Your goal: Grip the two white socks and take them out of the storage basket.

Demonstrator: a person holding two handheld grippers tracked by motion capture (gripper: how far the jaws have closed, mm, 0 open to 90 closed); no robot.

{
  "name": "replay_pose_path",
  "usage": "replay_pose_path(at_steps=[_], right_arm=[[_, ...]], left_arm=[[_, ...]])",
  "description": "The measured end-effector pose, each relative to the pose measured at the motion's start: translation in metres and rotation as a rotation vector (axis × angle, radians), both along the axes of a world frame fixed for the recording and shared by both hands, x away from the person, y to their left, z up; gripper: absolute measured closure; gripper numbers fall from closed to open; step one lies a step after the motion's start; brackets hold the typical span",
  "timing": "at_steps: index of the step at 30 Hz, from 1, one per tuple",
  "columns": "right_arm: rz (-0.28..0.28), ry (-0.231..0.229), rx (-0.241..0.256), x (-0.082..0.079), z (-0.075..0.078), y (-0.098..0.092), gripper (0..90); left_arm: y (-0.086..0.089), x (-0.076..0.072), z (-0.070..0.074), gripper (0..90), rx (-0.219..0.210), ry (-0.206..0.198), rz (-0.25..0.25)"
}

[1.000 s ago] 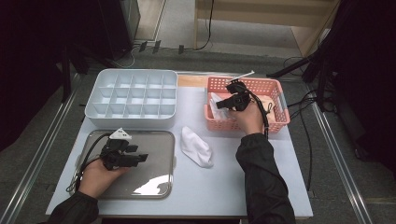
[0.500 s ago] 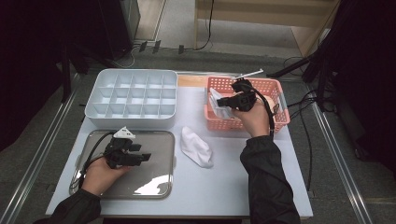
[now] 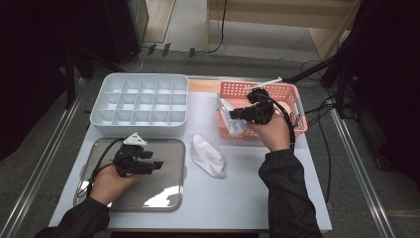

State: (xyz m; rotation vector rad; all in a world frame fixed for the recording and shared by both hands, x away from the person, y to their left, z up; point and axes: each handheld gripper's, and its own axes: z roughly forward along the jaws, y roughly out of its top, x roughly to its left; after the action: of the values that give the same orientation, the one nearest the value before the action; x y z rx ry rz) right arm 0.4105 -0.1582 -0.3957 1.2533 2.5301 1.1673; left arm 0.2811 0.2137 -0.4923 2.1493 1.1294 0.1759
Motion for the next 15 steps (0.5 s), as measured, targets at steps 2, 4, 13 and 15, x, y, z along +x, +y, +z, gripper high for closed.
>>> replay_pose_path(at_steps=[2,4,13,15], right_arm=[[0.005,0.002,0.000,-0.004,0.000,-0.001,80.2],[0.004,0.004,0.002,-0.007,0.000,-0.003,80.2],[-0.003,0.017,0.002,-0.024,-0.003,-0.014,80.2],[-0.004,0.018,-0.001,-0.028,-0.004,-0.015,80.2]], left_arm=[[-0.001,0.001,0.000,41.6,-0.002,-0.002,-0.001],[-0.001,0.002,0.001,41.5,-0.002,-0.001,-0.003],[-0.004,0.005,0.002,41.0,-0.023,0.001,-0.015],[-0.004,0.005,0.002,40.8,-0.022,0.000,-0.014]])
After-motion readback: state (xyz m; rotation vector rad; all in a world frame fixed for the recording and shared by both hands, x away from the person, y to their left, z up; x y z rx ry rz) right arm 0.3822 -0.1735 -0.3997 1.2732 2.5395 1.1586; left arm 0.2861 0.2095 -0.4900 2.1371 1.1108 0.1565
